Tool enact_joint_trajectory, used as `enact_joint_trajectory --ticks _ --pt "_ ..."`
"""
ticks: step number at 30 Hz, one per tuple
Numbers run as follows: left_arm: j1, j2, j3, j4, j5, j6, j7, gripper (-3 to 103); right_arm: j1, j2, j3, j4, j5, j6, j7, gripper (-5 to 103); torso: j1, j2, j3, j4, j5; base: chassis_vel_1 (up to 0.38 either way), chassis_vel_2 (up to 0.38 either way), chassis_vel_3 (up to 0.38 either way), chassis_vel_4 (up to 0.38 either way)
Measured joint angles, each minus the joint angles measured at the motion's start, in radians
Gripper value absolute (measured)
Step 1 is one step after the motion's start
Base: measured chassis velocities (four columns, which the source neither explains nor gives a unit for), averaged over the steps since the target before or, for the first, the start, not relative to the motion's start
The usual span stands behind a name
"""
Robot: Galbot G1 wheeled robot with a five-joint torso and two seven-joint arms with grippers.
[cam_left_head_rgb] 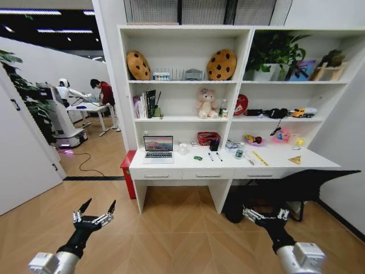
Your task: Organize the objects on the table.
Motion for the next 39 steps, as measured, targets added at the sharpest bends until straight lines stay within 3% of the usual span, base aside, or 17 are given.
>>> enact_joint_trajectory --ticks 25,39 --pt "-0.014 -0.016 0.012 0.001 0.004 0.005 0.027 100 0.022 -0.019 0.004 0.0 0.005 -0.01 -0.017 100 0.0 0.0 0.0 0.0 0.0 0.0 0.0 0.0 0.0" --pt "0.0 -0.025 0.006 -0.008 0.016 -0.007 0.035 100 0.023 -0.022 0.01 0.0 0.018 0.029 -0.01 100 -0.001 0.0 0.0 0.0001 0.0 -0.024 0.017 0.019 -0.02"
